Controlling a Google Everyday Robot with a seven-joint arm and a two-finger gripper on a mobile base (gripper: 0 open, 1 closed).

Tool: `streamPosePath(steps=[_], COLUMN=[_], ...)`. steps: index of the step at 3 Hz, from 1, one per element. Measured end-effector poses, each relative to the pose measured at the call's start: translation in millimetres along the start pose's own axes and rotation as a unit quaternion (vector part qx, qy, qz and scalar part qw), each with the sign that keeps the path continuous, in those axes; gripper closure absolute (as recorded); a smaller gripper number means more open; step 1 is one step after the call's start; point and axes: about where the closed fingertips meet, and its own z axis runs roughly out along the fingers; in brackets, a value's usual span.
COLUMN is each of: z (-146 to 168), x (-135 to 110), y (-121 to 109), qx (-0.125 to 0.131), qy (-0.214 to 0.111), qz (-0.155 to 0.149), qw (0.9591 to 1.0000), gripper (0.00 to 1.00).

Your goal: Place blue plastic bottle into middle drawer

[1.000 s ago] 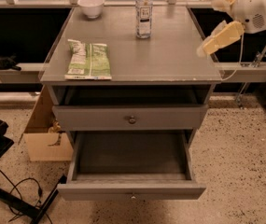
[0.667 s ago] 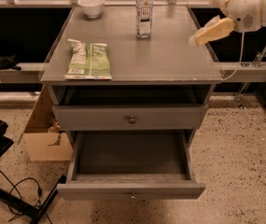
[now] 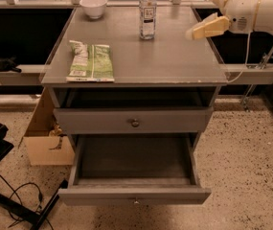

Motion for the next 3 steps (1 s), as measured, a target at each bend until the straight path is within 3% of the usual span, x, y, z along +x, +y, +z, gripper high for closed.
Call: streamPosePath(steps=[1, 2, 3], z=[25, 68, 91], x=[-2, -6, -6], y=[-16, -43, -60], qx=[0.004, 0.019, 0.041], qy=[-0.027, -0.059, -0.066], qz=[0.01, 0.044, 0.064], qw=[0.9996, 0.9971, 0.9949], gripper=[0.0, 0.0, 0.0])
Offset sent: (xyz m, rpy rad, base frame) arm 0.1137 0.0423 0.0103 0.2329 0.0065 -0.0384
